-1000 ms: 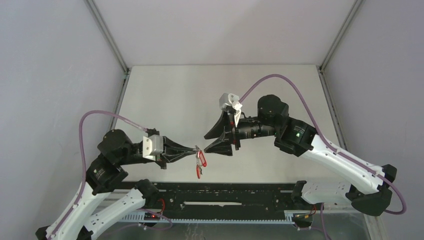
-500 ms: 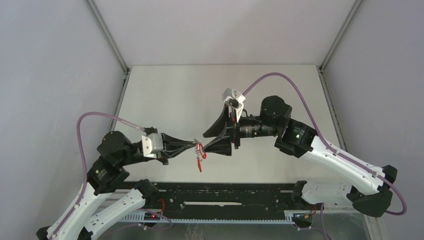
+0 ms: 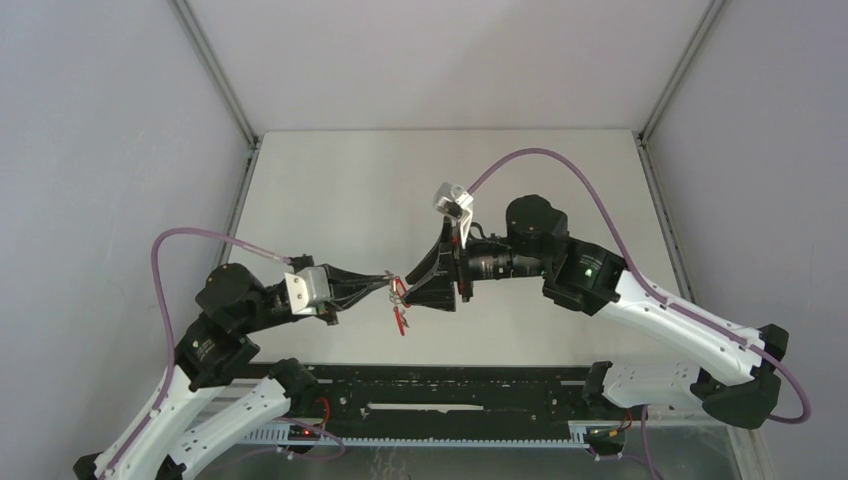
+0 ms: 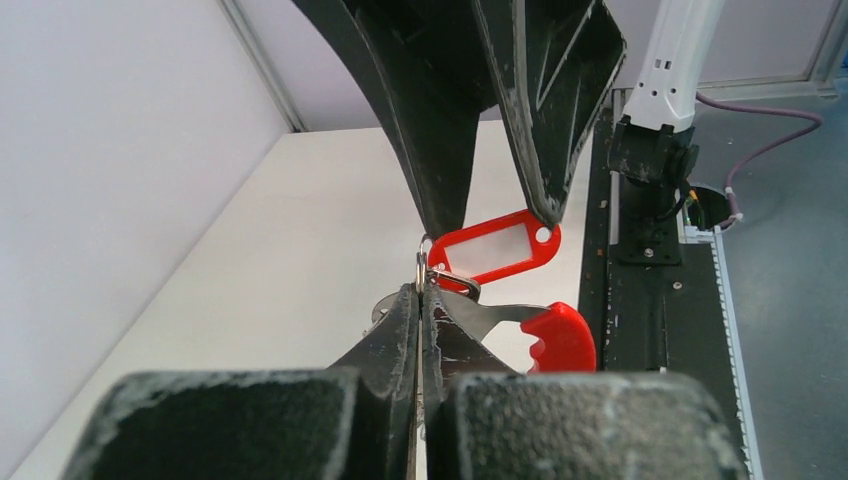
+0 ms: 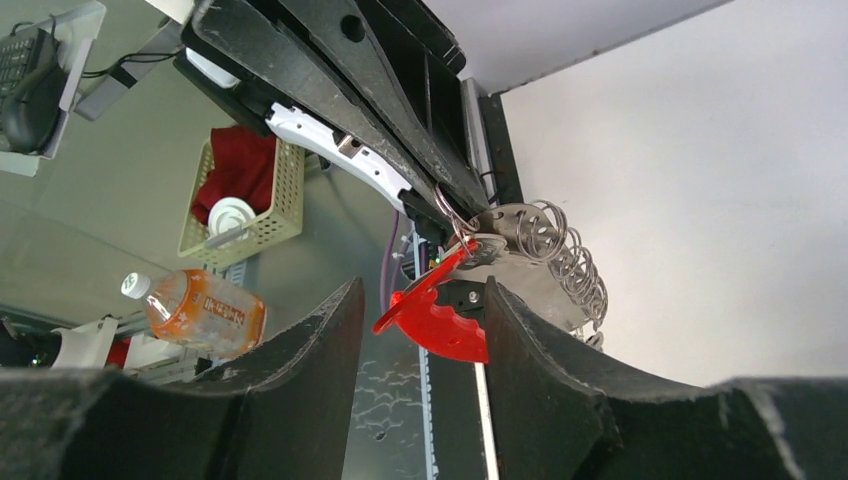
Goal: Put the keys on the keyring
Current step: Adjust the key on the keyring.
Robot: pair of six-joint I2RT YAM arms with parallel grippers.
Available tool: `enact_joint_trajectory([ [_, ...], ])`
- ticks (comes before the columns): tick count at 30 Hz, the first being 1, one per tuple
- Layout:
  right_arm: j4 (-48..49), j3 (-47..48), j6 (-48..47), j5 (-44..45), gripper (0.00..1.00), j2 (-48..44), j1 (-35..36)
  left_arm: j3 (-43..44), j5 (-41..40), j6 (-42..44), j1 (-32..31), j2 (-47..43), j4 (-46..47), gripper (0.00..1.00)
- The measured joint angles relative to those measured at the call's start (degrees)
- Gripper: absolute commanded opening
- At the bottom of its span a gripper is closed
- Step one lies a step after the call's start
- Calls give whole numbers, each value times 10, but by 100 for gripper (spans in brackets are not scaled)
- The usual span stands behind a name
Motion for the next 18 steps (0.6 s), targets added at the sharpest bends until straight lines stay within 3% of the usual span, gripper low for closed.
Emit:
enact_joint_trajectory([
  [4, -19, 10, -1, 7, 48, 22, 11, 0, -7, 9, 0, 0, 0, 0],
  [12, -45, 16, -3, 30, 6, 32, 15, 0, -13, 35, 0, -3, 0, 0],
  [18, -46, 17, -2, 31, 0, 31, 10, 0, -8, 42, 0, -12, -2, 0],
])
